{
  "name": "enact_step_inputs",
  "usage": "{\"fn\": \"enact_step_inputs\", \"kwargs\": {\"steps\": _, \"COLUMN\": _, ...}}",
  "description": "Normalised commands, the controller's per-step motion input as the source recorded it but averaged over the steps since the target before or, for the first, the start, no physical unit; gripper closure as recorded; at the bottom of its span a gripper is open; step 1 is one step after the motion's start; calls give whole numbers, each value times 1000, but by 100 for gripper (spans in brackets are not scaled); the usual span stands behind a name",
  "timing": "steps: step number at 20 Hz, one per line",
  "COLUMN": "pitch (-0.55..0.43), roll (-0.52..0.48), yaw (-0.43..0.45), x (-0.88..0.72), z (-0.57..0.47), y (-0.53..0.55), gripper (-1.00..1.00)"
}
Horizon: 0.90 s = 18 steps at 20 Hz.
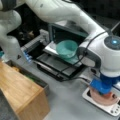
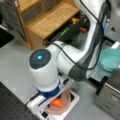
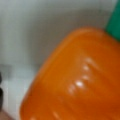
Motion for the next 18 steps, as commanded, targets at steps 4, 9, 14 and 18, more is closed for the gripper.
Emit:
{"fn": "enact_step_inputs", "kwargs": {"steps": 4, "pitch": -163, "roll": -69, "yaw": -6, "x": -264, "z": -121, "y": 10, "gripper": 100}}
{"fn": "enact_step_inputs", "kwargs": {"steps": 9, "pitch": -146, "roll": -66, "yaw": 0, "x": -257, "z": -95, "y": 24, "gripper": 100}}
{"fn": "enact_step_inputs", "kwargs": {"steps": 14, "pitch": -103, "roll": -52, "yaw": 11, "x": -247, "z": 96, "y": -2, "gripper": 100}}
{"fn": "enact_step_inputs", "kwargs": {"steps": 18, "pitch": -30, "roll": -42, "yaw": 3, "x": -210, "z": 425, "y": -80, "gripper": 100}}
